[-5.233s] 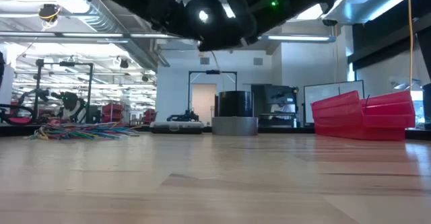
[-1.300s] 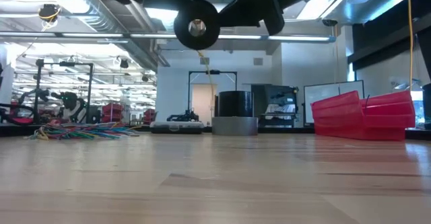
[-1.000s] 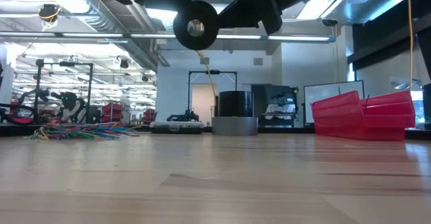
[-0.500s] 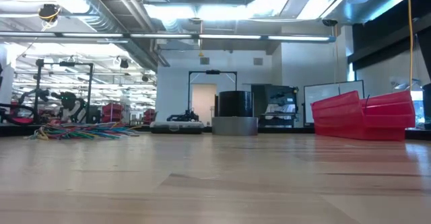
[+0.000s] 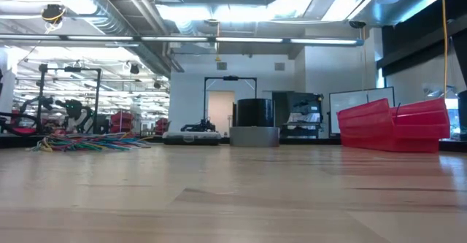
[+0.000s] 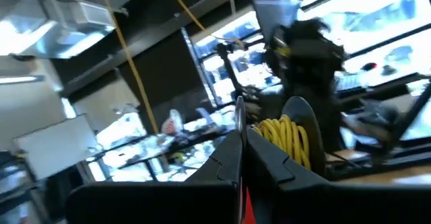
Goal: Coil cords
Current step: Uncoil the yellow wire from the spool
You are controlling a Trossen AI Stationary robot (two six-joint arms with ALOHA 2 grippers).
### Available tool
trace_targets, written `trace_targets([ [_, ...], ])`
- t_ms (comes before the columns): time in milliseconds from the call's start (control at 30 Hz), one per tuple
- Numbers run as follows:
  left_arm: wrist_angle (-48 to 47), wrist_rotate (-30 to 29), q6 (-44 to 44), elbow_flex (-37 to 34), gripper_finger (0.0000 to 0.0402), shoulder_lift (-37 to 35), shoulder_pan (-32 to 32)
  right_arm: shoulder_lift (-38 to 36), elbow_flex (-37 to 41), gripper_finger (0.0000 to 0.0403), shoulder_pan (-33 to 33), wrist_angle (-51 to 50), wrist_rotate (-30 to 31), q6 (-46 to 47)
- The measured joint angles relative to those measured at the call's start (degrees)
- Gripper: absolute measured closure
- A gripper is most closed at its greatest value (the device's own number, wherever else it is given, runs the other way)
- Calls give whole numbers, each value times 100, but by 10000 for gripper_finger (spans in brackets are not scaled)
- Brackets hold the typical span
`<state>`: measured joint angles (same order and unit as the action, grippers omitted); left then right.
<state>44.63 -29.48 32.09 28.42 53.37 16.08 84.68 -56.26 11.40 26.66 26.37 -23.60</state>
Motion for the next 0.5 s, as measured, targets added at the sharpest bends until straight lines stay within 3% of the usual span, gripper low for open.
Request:
trace_targets([
  [267, -321, 131, -273, -11, 399, 28, 8, 399, 1, 293, -329, 400, -1240, 448],
  [500, -353, 147, -314, -11, 398, 36, 11, 740, 10, 293, -321, 722, -1109, 327],
])
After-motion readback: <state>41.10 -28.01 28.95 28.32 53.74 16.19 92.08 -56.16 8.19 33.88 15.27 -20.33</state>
